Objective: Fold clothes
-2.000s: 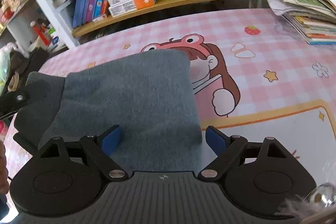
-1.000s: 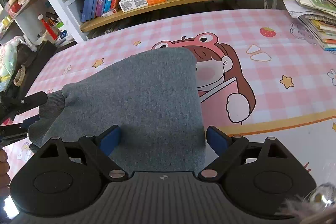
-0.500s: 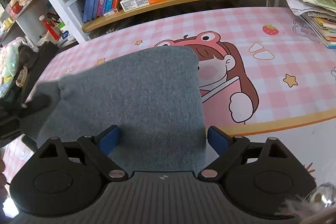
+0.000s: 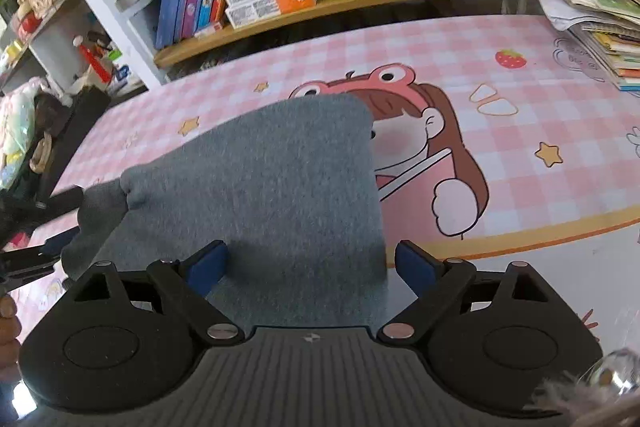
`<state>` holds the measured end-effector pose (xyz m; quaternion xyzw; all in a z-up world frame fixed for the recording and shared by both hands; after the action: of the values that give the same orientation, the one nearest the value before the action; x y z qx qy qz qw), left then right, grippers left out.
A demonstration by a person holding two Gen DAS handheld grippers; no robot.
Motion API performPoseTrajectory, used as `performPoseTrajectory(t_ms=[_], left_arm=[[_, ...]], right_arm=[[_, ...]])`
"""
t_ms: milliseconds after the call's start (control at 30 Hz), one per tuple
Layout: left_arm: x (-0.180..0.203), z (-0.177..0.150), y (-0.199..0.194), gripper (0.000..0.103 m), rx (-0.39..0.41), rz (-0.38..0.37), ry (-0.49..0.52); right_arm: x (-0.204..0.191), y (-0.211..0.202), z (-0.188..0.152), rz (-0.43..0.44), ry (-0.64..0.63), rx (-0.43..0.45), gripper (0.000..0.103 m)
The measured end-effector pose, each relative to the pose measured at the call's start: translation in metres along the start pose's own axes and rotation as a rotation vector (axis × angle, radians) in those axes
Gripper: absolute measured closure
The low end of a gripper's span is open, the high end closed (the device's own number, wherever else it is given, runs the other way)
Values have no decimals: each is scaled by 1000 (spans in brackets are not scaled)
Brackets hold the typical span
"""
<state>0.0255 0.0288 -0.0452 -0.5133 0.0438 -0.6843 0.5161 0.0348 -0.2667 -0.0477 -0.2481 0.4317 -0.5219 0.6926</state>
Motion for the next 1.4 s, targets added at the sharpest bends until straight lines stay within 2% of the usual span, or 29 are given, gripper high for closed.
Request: performPoseTrajectory(t_ms=[33,200,267,300,333,367,433,500,567,667,733,767,800,833,867,933,1033,1167,1233,1267,1300,1400], left_arm=[[0,0,0,35,-1,-5,-4],[-4,-9,16,39,-102,11,-23],[-7,-14,20,55,-138,-15,-38],[-9,-14,20,73,-147,-59,-56],[-10,-13,18,82,-139,-88,-68],[-8,-11,12,87,-110,-102,-58],[-2,-7,3,88,-53,-130,-33],[0,-5,2,88,-39,-99,-24],[-6,-10,12,87,-90,-31,-34],[-11,-11,16,78,-114,4,-51],[-10,-9,13,55,-98,33,-48],[-9,-8,10,48,-81,49,-45],[-7,-6,6,34,-58,54,-45],[-5,-4,2,28,-39,40,-41],[-2,-3,0,26,-28,21,-32],[3,-2,1,19,-34,-7,-6],[9,-10,11,19,-95,-17,33],[11,-21,29,19,-199,11,64],[10,-23,36,21,-226,4,49],[9,-23,39,21,-232,5,40],[8,-23,41,23,-237,5,32],[8,-23,44,35,-246,9,32]], right_arm=[[1,-1,1,1,7,5,13],[1,-4,2,12,12,23,13],[0,-2,2,8,9,12,13],[0,-1,1,6,7,7,13],[0,0,1,4,7,2,13],[1,1,0,2,10,-3,13],[2,1,0,6,17,-4,13],[2,0,0,12,18,-1,13],[2,1,1,22,25,-7,13],[4,3,1,40,43,-18,13],[6,4,1,52,55,-25,13],[6,5,1,58,61,-29,13],[7,5,1,64,67,-32,13],[8,6,1,70,73,-36,13],[8,6,2,76,79,-39,14],[10,7,2,89,90,-47,14],[12,9,2,108,108,-59,15],[12,12,1,151,128,-82,22],[11,12,1,164,129,-84,29],[9,10,1,168,121,-82,40],[6,7,2,171,99,-77,49],[-7,-2,2,160,11,-58,65]])
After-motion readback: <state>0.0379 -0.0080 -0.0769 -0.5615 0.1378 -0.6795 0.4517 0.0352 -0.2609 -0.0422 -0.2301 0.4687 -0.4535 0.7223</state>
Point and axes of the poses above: each gripper's, at about its wrist camera, not at the fingertips, and y roughly the way its jaws point, x to its right, z to its top, the point moved 4 cm from there along y, roughly the way its jaws point, and after that the axes turned 7 degrees about -x, right-handed, at the moved point
